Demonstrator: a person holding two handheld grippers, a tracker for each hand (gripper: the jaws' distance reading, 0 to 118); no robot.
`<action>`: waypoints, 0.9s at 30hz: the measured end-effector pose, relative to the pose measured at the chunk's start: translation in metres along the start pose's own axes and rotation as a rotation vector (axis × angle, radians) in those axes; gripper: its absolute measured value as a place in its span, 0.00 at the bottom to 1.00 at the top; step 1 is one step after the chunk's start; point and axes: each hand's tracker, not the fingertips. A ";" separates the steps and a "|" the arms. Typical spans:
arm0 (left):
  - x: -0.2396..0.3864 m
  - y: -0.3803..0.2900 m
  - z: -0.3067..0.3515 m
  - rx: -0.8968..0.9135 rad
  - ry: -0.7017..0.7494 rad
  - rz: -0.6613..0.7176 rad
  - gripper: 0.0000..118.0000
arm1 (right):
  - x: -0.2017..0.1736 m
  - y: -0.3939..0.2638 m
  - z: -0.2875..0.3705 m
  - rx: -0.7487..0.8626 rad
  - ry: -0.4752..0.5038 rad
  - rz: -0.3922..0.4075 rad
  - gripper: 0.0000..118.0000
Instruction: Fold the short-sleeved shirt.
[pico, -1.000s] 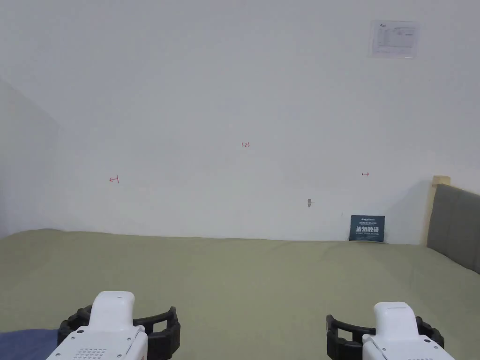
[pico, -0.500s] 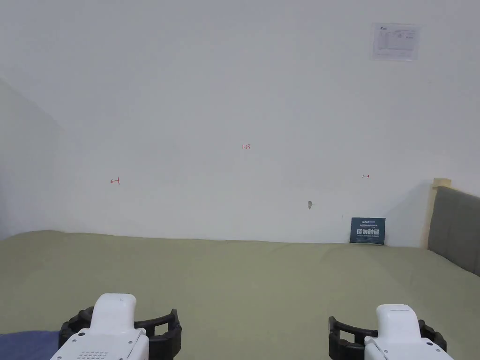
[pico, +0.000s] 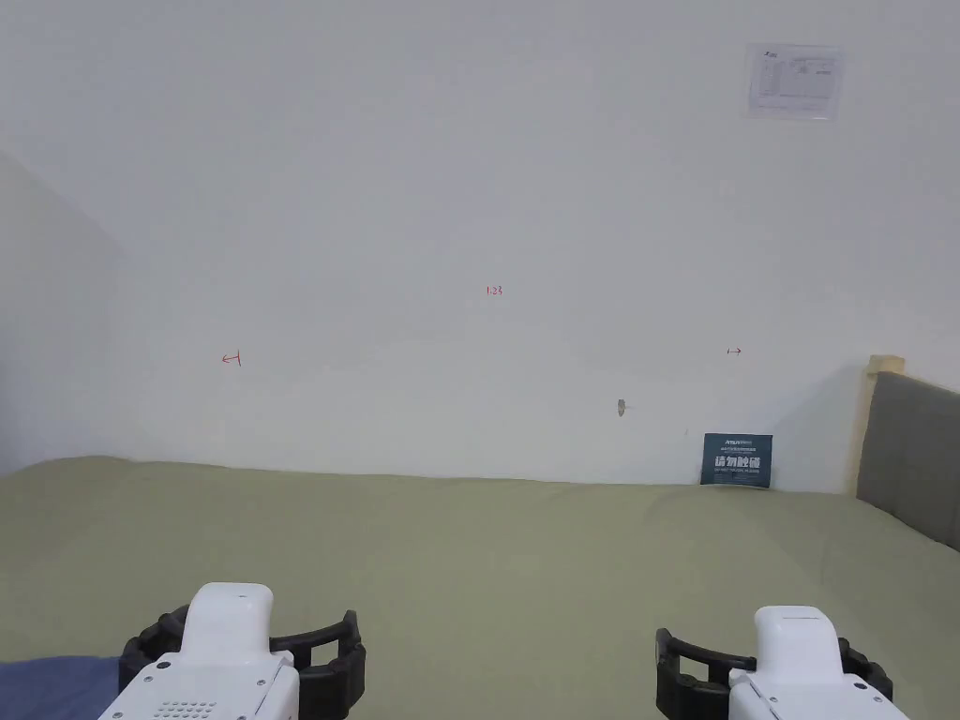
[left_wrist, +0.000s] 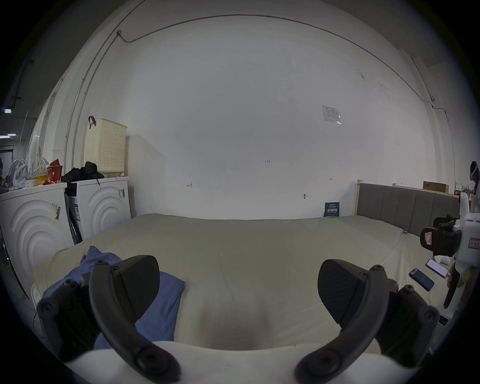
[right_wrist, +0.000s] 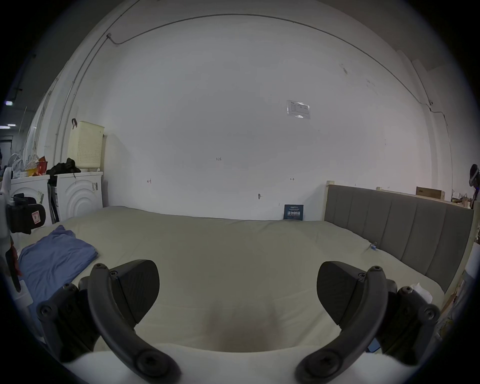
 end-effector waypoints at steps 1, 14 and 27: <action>0.000 0.000 0.000 0.001 -0.001 0.001 1.00 | 0.000 0.000 0.000 -0.002 -0.001 -0.001 1.00; -0.006 0.001 -0.002 -0.003 0.024 0.029 1.00 | -0.001 0.001 0.000 0.003 0.011 0.008 1.00; 0.003 0.002 -0.002 0.005 0.100 -0.045 0.00 | 0.004 -0.005 0.000 -0.021 -0.038 0.019 0.00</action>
